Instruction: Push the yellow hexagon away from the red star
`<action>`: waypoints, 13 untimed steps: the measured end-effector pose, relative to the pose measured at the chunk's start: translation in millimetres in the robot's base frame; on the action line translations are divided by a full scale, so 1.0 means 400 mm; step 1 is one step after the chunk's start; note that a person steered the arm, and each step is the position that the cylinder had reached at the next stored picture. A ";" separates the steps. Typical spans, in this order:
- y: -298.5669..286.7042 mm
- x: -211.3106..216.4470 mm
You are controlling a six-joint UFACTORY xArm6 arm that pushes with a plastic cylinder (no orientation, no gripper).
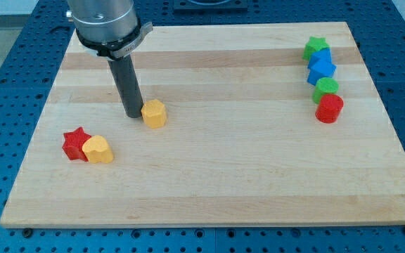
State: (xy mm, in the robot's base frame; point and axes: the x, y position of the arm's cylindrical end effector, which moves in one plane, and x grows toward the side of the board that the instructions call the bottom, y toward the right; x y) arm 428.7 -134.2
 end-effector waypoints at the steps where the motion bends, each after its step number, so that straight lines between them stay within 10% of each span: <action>1: 0.000 -0.001; 7: -0.159 -0.001; 13: 0.295 0.021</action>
State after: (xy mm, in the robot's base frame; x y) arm 437.0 -16.3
